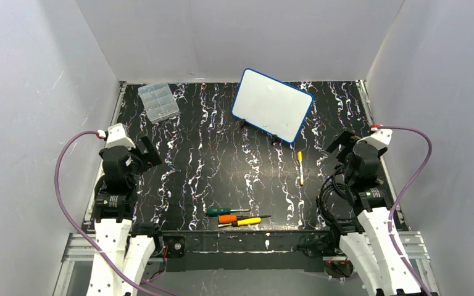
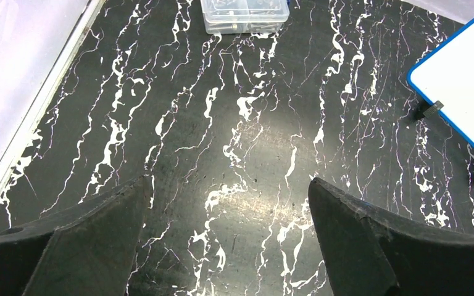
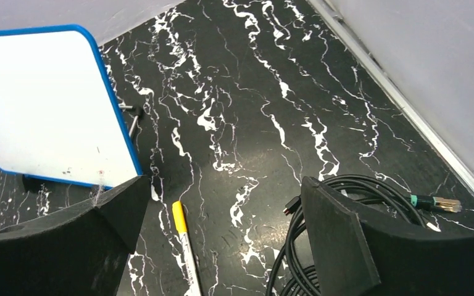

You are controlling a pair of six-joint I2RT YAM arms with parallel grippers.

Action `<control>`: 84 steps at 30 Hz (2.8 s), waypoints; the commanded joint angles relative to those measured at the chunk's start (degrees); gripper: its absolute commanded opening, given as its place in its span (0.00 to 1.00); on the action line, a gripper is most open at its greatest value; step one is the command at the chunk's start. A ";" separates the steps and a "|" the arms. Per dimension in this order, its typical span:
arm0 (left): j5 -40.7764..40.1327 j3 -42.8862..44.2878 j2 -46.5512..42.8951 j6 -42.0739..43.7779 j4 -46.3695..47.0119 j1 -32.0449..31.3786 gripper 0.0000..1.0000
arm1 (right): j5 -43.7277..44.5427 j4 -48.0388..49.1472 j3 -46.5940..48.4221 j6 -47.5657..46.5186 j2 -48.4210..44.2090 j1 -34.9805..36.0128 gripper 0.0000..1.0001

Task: Write a sentence on the whiteboard
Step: Move the whiteboard to the center of the board.

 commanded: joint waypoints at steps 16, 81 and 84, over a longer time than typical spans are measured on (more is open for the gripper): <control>13.30 5.38 7.42 1.49 5.14 0.05 0.99 | -15.64 0.45 2.46 2.13 14.80 8.87 0.86; 14.42 3.26 13.83 2.29 8.94 -3.49 0.99 | -4.13 26.86 16.48 -1.77 68.55 31.94 0.01; 14.48 3.26 13.96 2.19 8.96 -3.46 0.99 | -8.81 28.30 14.24 -4.71 67.36 32.62 0.01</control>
